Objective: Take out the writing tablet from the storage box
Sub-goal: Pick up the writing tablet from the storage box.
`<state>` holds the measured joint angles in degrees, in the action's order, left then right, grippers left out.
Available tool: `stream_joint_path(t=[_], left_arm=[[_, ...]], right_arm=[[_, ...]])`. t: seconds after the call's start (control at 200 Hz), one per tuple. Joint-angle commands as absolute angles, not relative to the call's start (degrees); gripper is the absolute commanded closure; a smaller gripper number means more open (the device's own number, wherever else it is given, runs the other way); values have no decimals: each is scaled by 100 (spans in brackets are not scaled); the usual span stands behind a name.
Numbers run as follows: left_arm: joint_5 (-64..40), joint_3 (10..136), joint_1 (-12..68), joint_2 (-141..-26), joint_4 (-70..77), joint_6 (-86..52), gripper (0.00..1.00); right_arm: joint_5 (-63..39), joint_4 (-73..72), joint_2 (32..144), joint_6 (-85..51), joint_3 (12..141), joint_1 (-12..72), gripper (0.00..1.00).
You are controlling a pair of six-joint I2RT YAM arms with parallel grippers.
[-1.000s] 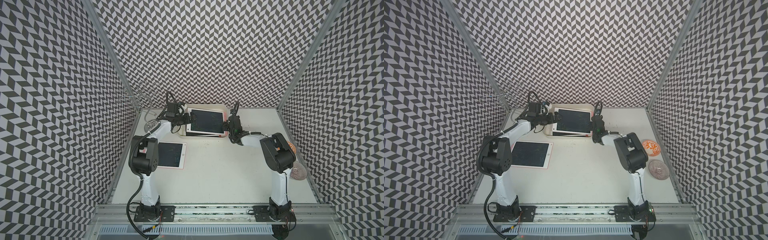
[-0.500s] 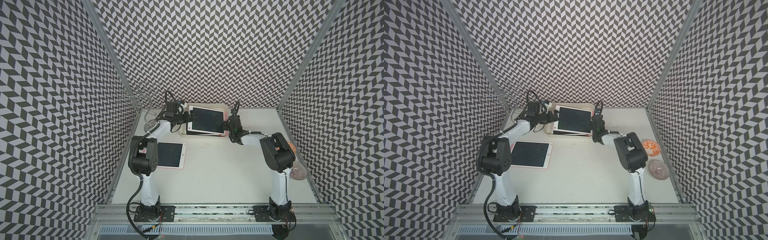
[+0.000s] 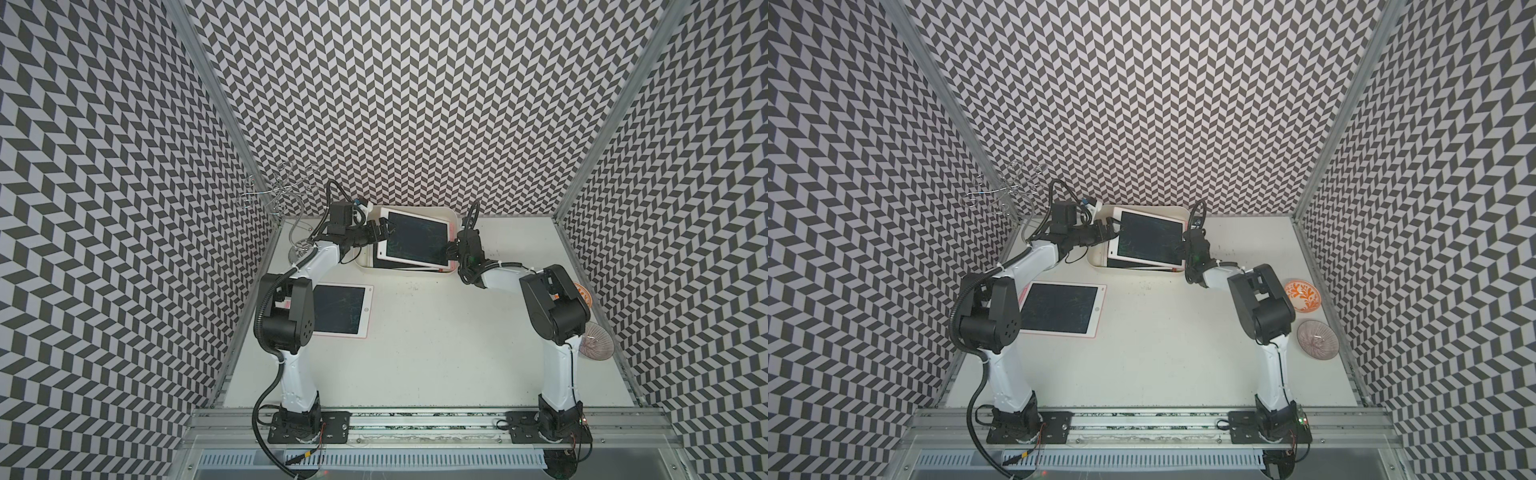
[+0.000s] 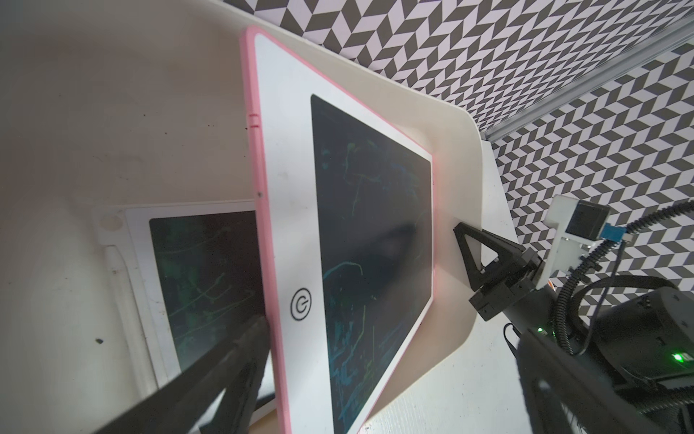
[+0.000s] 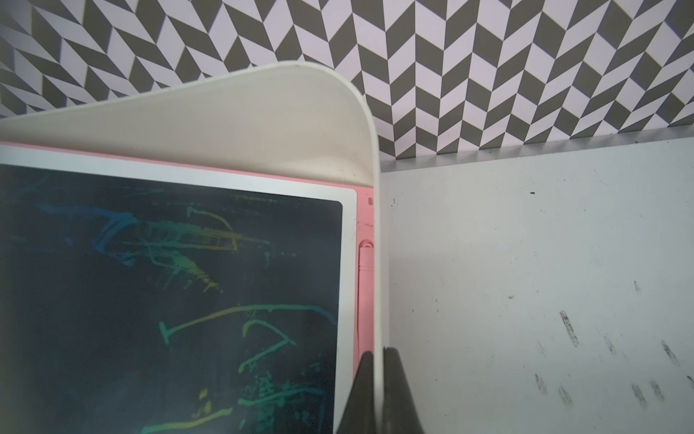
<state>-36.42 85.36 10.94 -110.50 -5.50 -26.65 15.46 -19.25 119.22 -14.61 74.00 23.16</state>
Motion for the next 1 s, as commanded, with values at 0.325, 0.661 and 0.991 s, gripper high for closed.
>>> stream_joint_path(t=[0.325, 0.661, 0.991], left_arm=[[-4640, 8438, 1397, -10959, -204, -2935, 1], [-4013, 8723, 1198, -10966, -1047, -2426, 1], [-3541, 8798, 1059, -10960, -1600, -2039, 18]], right_arm=[[1030, -2997, 11990, -1661, 7701, 2481, 100], [1046, -2924, 11955, -1642, 7692, 2457, 100], [1027, -2806, 11955, -1723, 7714, 2420, 100]])
